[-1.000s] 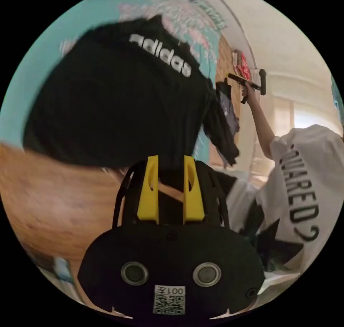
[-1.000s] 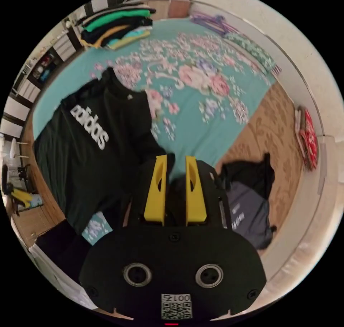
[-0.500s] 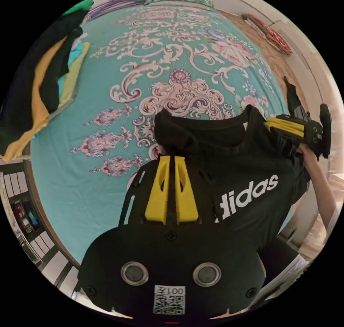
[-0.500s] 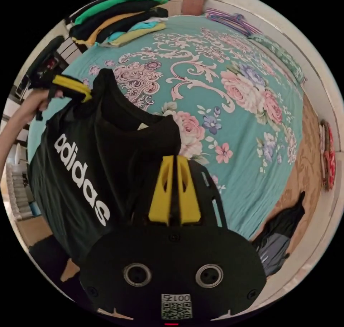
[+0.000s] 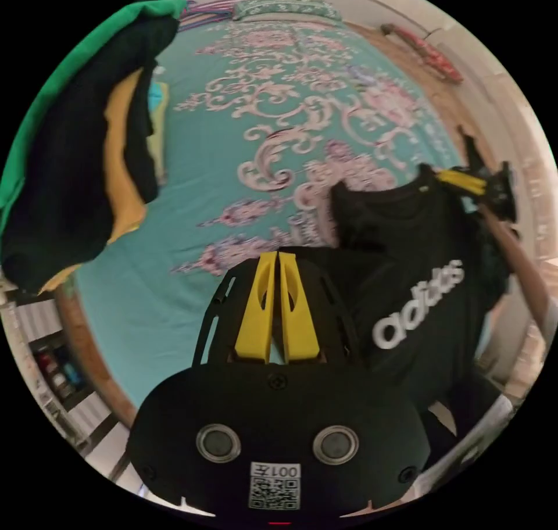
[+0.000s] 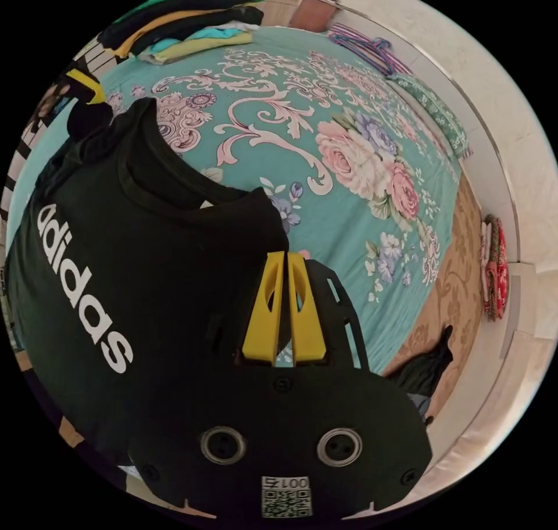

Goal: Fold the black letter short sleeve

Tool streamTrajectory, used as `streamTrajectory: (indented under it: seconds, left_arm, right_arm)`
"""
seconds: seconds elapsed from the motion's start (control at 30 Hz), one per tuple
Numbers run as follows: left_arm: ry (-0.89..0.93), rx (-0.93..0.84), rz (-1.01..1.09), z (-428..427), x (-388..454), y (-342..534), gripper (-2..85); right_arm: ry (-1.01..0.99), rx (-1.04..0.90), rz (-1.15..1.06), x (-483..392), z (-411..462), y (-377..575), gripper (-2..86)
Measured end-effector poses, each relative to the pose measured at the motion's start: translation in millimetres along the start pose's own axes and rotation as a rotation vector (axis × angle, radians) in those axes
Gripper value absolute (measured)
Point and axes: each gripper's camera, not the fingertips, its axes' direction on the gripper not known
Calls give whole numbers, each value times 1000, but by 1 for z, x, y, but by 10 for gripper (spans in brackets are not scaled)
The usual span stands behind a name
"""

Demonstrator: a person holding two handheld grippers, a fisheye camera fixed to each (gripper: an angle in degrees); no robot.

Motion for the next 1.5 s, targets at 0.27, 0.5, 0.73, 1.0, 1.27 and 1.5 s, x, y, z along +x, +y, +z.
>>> streamTrajectory:
  seconds: [0.27,0.5,0.73,1.0,1.27,1.5]
  left_arm:
    - [-494,-136,-35,-17,-26,24,-9]
    - [-284,-156,-213,-17,-67,43,-9]
    - [-226,-120,-259,-21,-79,55,0]
    - [-178,-164,-367,-42,-122,105,29]
    - [202,-84,-250,-50,-21,186,40]
    - [483,150,273,-78,193,134,62]
  right_arm:
    - [51,-58,-122,-10,2,-5,4]
    - [-68,-53,20,13,6,1,7]
    - [-67,-76,24,23,14,8,18]
    - [31,-95,146,57,-24,100,54]
    - [-104,-266,285,93,-26,263,83]
    - [-347,32,330,133,14,264,111]
